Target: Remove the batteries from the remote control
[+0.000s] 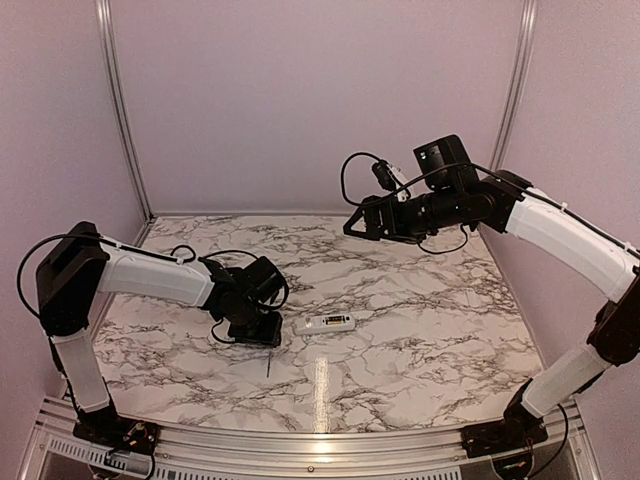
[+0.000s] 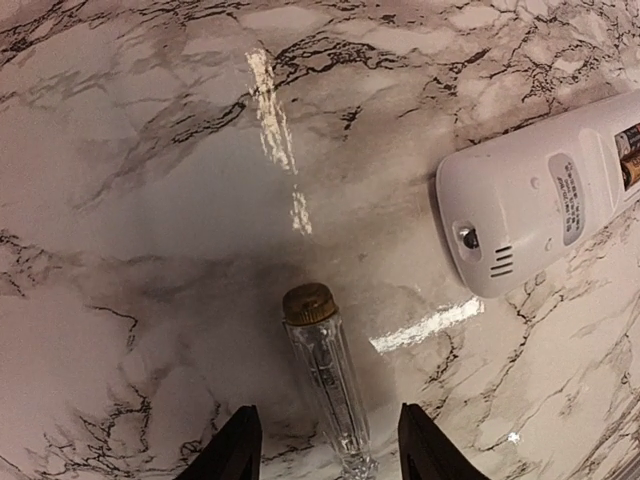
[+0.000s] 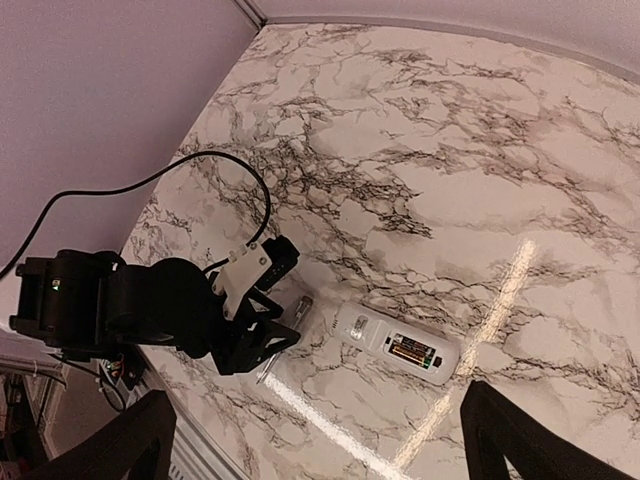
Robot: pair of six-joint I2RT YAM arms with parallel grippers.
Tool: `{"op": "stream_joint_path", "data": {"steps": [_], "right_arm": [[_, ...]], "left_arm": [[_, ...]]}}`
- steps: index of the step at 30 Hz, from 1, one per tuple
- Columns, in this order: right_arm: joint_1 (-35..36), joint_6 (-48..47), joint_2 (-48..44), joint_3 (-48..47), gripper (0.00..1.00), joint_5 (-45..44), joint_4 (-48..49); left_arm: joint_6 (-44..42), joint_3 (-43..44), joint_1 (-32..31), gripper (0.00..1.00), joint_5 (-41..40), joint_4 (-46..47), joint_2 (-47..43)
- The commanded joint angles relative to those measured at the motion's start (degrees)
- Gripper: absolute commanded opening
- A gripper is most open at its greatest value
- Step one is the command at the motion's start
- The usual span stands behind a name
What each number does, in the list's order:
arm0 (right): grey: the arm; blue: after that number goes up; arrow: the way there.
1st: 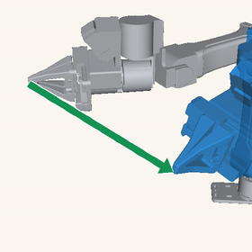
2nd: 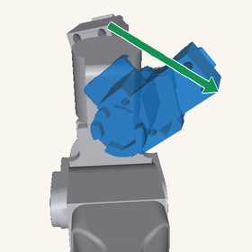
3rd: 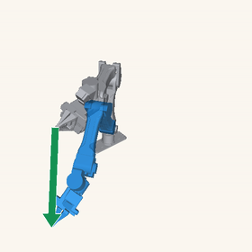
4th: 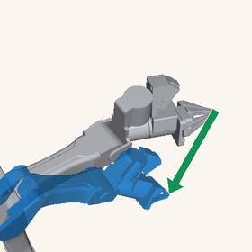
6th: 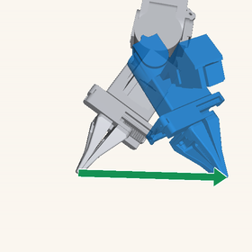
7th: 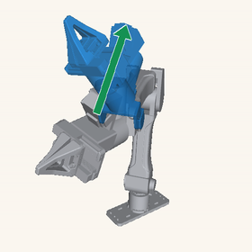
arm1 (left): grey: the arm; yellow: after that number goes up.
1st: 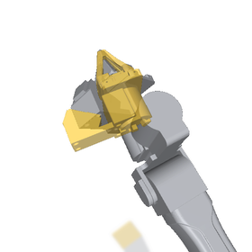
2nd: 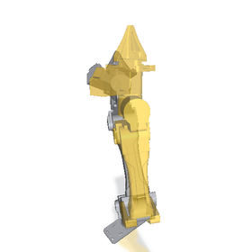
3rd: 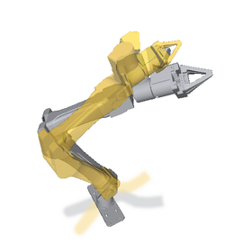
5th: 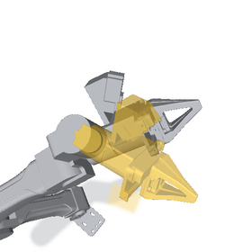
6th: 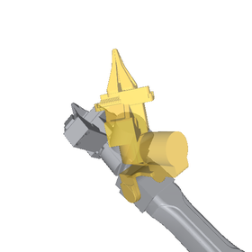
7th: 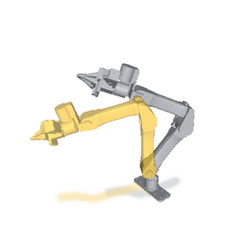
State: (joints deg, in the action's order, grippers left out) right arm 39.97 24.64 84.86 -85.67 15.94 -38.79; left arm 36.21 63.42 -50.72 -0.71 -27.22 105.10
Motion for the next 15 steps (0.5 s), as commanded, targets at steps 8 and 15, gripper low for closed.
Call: {"op": "stream_joint_path", "data": {"steps": [8, 15], "right_arm": [[0.19, -4.77, -0.24, -3.37, 0.99, -0.69, -4.54], [0.20, -7.33, -0.09, -4.33, 0.98, -1.39, -6.39]], "left_arm": [[2.32, 5.03, -2.74, 0.46, -3.29, -4.25, 4.27], [4.90, 5.22, -4.00, 0.40, -6.10, -7.19, 5.15]]}}
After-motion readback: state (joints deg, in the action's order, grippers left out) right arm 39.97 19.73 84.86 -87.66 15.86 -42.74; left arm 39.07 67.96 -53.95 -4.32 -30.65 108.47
